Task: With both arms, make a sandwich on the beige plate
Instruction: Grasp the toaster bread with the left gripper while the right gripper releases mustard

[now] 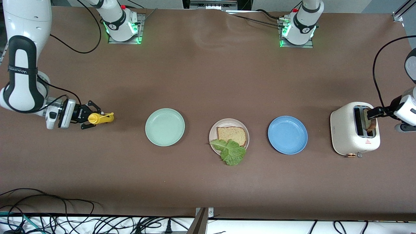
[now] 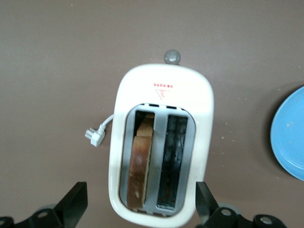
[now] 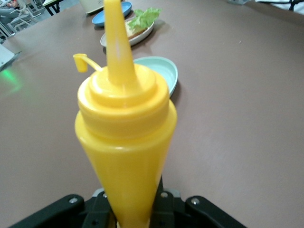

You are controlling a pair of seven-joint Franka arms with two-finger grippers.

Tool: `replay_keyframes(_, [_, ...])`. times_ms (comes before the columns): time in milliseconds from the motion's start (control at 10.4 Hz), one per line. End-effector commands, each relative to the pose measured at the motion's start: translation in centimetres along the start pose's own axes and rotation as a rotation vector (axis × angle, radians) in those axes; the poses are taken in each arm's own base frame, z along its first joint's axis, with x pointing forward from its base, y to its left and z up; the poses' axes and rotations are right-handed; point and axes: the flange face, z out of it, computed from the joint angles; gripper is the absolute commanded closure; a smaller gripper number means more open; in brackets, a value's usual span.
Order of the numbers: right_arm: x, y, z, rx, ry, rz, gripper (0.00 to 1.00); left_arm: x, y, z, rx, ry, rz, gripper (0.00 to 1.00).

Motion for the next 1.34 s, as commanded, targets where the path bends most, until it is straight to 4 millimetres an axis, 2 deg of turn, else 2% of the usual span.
replay_keyframes(0, [-1.7,-2.4,0.7,-0.049,0.036,-0.090,1.00,0.3,-1.8,1.8,0.006,-0.010,0.033,0.00])
replay_keyframes(192, [-2.9,-2.9,0.9,-0.062,0.017,-0.157,1.00,0.3,-2.5,4.0,-0.005,-0.033,0.043,0.00])
replay_keyframes(479, [-3.7,-2.9,1.1,-0.086,0.030,-0.192,1.00,0.3,-2.3,5.4,-0.027,-0.053,0.038,0.00])
replay_keyframes(671, [-3.5,-2.9,1.6,-0.080,0.033,-0.193,0.66,0.2,-2.2,5.8,-0.030,-0.064,0.041,0.00])
replay_keyframes(767, [-3.7,-2.9,1.6,-0.083,0.035,-0.188,0.48,-0.1,-2.2,6.0,-0.031,-0.071,0.041,0.18])
replay_keyframes(862, [-3.8,-2.9,1.8,-0.080,0.033,-0.185,0.36,-0.1,-2.1,6.0,-0.033,-0.076,0.055,0.38])
replay_keyframes(958, [-3.7,-2.9,1.7,-0.079,0.036,-0.185,0.33,-0.4,-2.0,6.4,-0.037,-0.087,0.061,0.51])
replay_keyframes(1054, [-4.0,-2.9,1.4,-0.082,0.042,-0.181,0.23,-0.7,-1.9,6.8,-0.040,-0.097,0.063,0.61])
replay_keyframes(1246, [-5.1,-2.8,0.0,-0.096,0.041,-0.168,0.15,-0.9,-1.9,6.8,-0.041,-0.111,0.065,0.84])
